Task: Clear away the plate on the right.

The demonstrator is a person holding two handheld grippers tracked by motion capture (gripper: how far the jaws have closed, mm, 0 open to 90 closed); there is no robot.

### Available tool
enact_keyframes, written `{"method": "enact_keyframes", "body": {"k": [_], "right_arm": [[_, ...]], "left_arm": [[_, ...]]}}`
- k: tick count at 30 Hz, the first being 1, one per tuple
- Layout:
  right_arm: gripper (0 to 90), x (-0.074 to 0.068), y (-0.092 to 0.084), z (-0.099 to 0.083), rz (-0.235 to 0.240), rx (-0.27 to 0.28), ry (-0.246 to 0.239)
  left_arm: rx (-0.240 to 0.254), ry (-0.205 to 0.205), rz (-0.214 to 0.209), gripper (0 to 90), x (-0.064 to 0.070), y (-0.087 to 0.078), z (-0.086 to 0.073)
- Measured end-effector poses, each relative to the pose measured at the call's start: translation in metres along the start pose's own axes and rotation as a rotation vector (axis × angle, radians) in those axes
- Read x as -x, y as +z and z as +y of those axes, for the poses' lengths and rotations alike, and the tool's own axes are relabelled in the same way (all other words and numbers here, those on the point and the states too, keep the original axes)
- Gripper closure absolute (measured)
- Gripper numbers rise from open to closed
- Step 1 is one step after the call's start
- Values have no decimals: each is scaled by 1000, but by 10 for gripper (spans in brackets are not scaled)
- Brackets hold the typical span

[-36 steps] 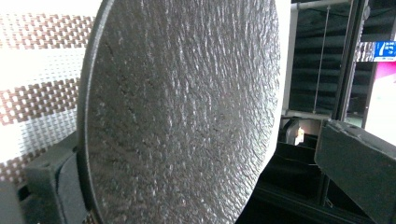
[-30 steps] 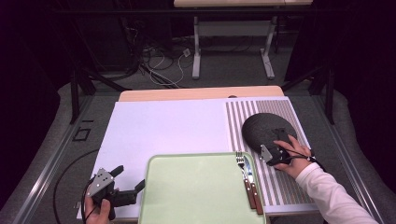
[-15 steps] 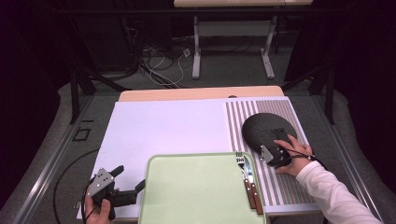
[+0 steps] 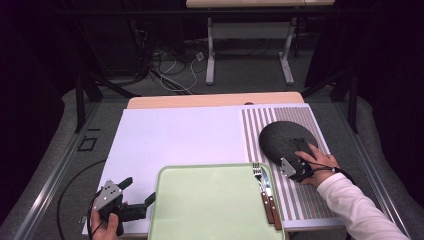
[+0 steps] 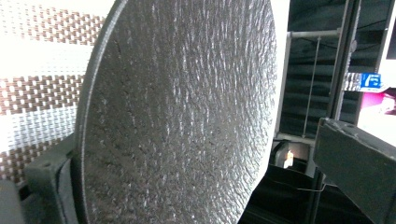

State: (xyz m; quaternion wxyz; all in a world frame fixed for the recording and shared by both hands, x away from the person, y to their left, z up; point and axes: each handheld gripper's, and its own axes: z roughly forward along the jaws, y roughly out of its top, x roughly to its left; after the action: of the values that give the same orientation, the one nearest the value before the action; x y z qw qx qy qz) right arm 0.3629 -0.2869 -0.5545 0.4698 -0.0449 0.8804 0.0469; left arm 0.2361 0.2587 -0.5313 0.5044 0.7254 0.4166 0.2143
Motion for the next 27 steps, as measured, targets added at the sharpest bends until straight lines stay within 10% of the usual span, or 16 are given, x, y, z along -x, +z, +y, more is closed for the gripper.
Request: {"method": "enact_keyframes", "body": {"k": [17,27], "right_arm": [[5,2,-5,2,-49,-11,-10],[198,16,-18,3,-4,-21,23]], "left_arm": [[0,-9,2,4,0,1,0],[-1,-7,0,4,0,2,0]]}}
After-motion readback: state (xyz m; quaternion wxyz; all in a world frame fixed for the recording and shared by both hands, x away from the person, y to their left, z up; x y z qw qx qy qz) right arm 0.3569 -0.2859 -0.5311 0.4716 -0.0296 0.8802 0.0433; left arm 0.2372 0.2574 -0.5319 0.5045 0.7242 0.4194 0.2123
